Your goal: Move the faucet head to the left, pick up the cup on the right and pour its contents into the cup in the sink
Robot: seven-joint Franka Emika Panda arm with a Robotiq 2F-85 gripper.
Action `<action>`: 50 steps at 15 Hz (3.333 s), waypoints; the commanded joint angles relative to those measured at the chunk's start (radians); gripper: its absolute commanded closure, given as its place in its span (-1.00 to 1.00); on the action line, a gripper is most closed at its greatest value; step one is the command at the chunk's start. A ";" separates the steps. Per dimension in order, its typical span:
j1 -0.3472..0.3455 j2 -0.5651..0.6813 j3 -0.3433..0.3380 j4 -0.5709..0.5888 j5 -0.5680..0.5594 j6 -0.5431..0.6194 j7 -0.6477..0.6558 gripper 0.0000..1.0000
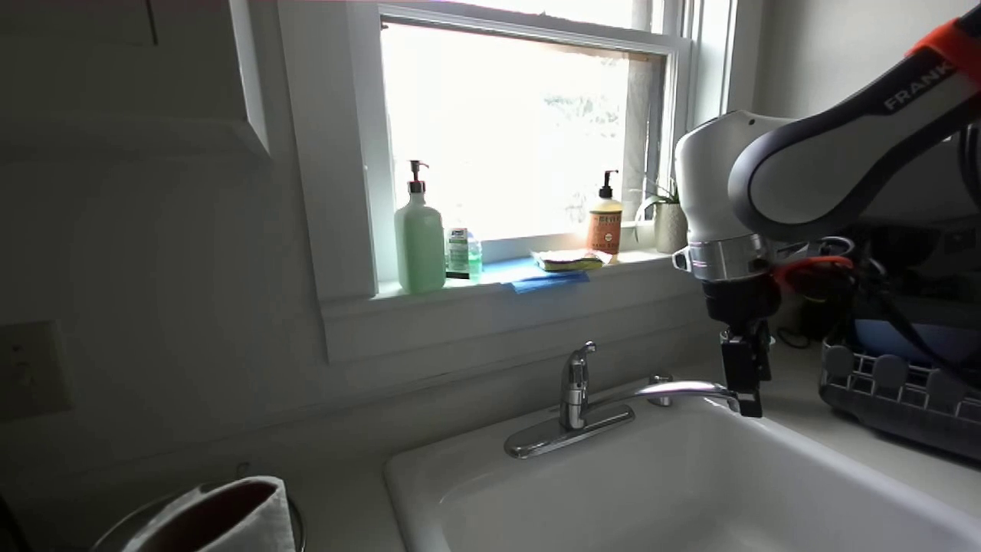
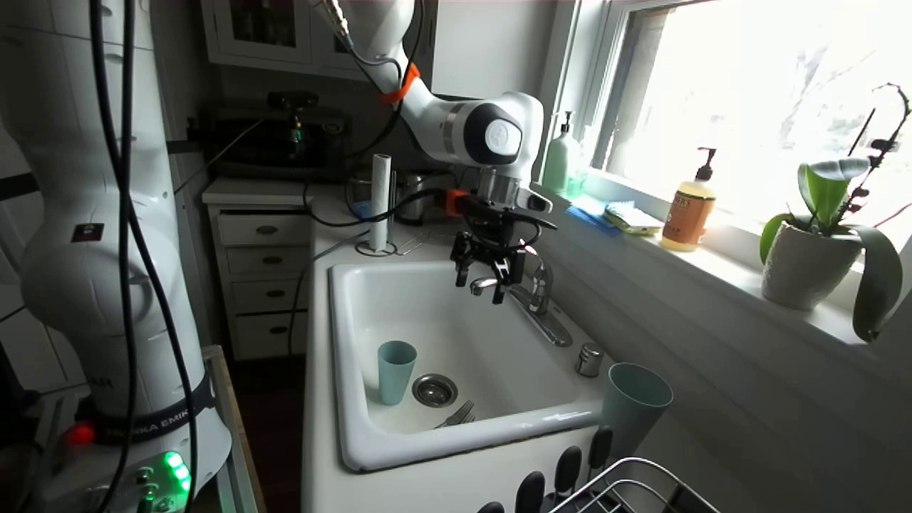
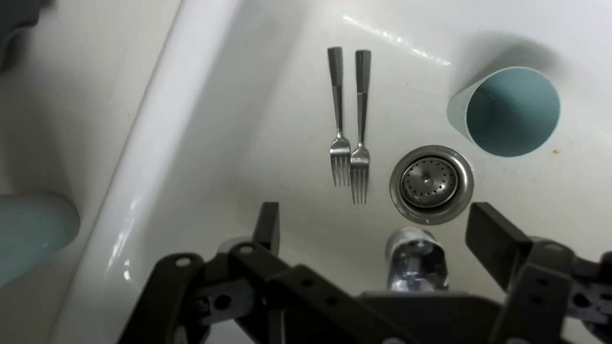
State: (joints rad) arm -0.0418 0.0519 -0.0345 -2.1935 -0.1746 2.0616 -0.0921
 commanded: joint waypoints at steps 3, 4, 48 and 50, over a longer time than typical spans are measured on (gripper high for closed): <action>-0.002 0.062 0.005 0.027 0.121 0.080 -0.054 -1.00; -0.002 0.067 0.008 0.027 0.151 0.088 -0.055 -1.00; 0.119 0.044 0.052 0.197 0.149 -0.239 0.294 -1.00; 0.092 0.007 0.034 0.200 0.090 -0.283 0.250 -1.00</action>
State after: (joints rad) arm 0.0842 0.1218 0.0197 -1.9907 -0.0089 1.8574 0.2326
